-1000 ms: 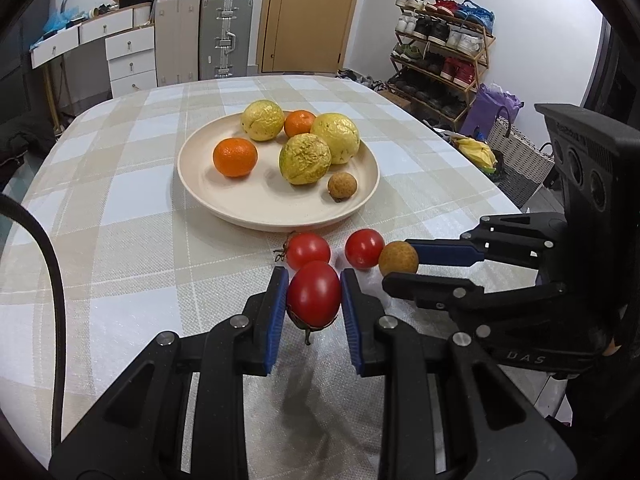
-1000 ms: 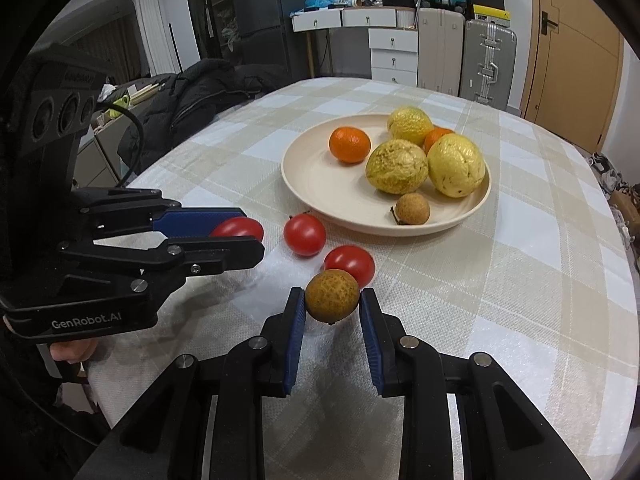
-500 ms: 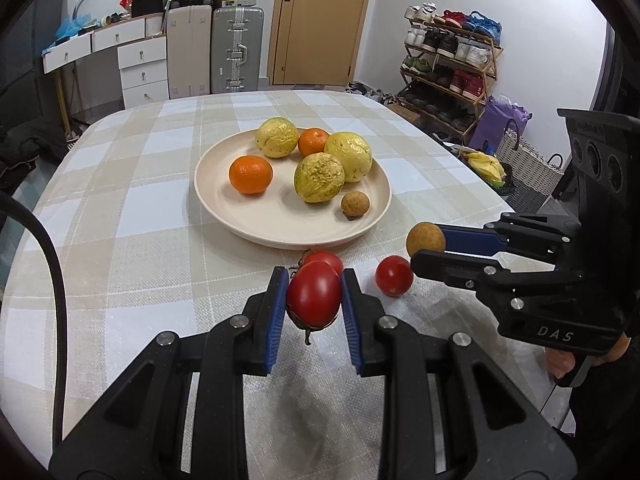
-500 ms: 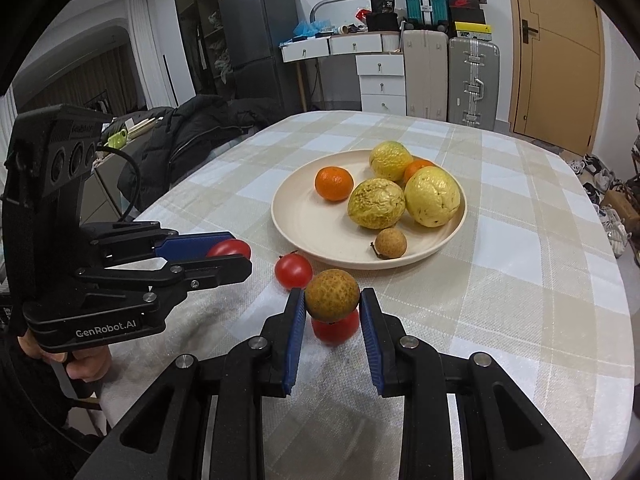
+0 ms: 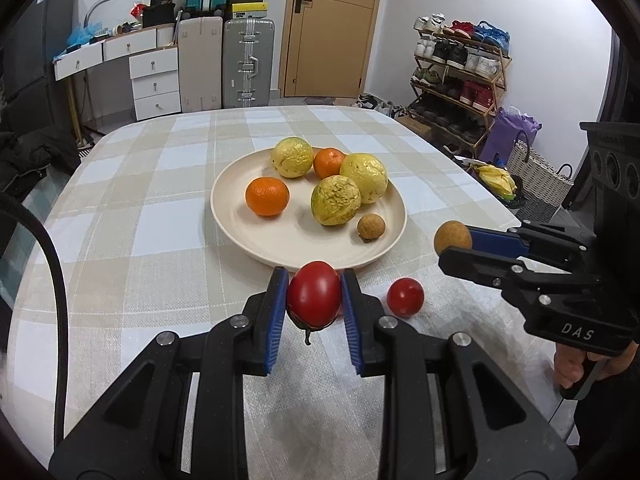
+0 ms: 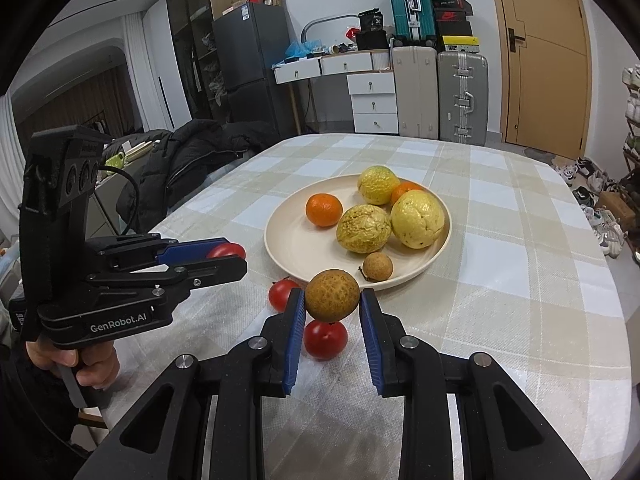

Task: Organize fruits
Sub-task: 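Carry the tomato and kiwi over the cream plate with both tools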

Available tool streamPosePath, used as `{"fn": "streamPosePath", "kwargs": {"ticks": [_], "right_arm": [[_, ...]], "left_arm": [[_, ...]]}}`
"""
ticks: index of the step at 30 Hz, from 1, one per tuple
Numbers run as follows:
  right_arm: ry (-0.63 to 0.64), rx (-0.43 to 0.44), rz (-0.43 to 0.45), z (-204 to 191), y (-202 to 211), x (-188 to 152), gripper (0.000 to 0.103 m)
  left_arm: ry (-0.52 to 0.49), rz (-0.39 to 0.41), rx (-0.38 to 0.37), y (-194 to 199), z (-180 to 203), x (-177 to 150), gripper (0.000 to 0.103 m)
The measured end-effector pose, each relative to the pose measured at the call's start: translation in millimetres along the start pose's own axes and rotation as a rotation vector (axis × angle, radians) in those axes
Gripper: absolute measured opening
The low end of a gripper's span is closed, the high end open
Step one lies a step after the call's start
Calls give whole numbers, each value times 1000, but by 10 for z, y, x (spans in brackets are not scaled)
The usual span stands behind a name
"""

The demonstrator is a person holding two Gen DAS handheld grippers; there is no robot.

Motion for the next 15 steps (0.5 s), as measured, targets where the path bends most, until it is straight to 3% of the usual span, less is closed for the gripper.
{"fn": "streamPosePath", "kwargs": {"ticks": [15], "right_arm": [[-20,11,24,77,-86,141,28]], "left_arm": [[17,13,20,-205,-136,219,24]]}}
Point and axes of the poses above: each gripper's, at about its wrist camera, not at the fingertips, and y roughly against the way its jaws point, z to its right, x to its top, the point moved 4 cm from there along -y, roughly the way its jaws point, and after that the axes turned 2 degrees about x, right-handed, at the moved point
